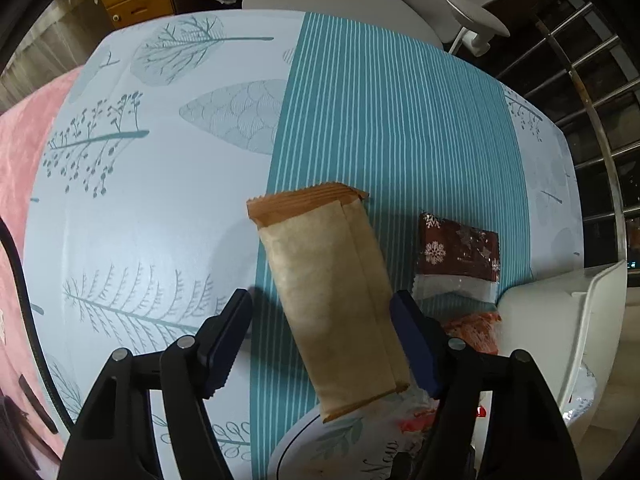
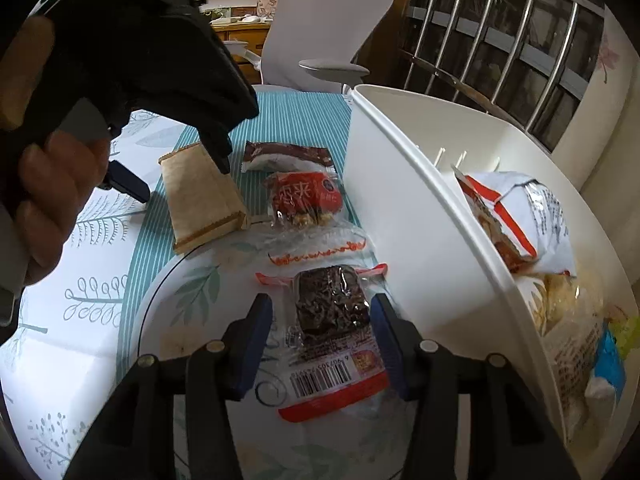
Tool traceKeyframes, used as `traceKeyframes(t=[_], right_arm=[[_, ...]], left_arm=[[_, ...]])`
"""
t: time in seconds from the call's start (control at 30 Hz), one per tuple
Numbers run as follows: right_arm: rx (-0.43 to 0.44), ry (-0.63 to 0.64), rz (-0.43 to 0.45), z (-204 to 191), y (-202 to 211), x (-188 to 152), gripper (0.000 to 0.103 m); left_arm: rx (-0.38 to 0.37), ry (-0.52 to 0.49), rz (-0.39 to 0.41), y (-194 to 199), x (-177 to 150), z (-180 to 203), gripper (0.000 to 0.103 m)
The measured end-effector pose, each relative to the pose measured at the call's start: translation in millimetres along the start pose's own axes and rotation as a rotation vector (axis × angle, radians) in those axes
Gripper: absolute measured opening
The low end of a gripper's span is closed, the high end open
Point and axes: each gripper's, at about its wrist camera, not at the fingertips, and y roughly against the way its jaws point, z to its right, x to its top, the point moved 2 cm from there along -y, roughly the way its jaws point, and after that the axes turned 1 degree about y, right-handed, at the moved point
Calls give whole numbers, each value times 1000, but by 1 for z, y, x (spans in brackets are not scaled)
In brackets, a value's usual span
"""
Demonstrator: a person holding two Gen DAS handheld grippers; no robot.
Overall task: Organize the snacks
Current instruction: 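Grasp the brown paper packet with the left tool while the right tool grasps the dark date-cake packet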
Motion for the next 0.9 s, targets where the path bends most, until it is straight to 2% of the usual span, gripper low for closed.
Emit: traceKeyframes(t=[0.1, 0.27, 0.37, 0.43, 0.57, 0.6, 0.7, 0.73, 0.77, 0.87, 0.9], right_arm=[[-6, 12, 3, -2, -2, 2, 52], [1, 23, -6, -2, -4, 5, 52], [14, 40, -10, -3, -4, 6, 52], [28, 49, -12, -3, -4, 6, 51], [47, 51, -16, -2, -3, 8, 50], [51, 48, -21, -1, -3, 8, 50], [69, 50, -36, -1, -2, 9, 48], [86, 55, -39, -2, -1, 9, 41], [108, 63, -48, -3, -1, 9, 39], [133, 55, -66, -2, 0, 9, 38], [128, 39, -72, 1, 0, 9, 38]], left_arm=[[-1, -11, 15, 0, 1, 3, 58], [-28, 5, 30, 1, 2, 0, 53], [-44, 41, 40, 7, 2, -12, 40], [-68, 57, 32, 9, -1, -23, 37], [-62, 69, 38, 17, -5, -36, 16], [-67, 70, 37, 18, -6, -38, 13], [-63, 90, 21, 21, -10, -48, 12], [-72, 101, 5, 22, -14, -53, 12], [-82, 113, -9, 22, -15, -56, 12], [-112, 134, -21, 24, -20, -61, 13], [-114, 130, -18, 25, -20, -60, 16]])
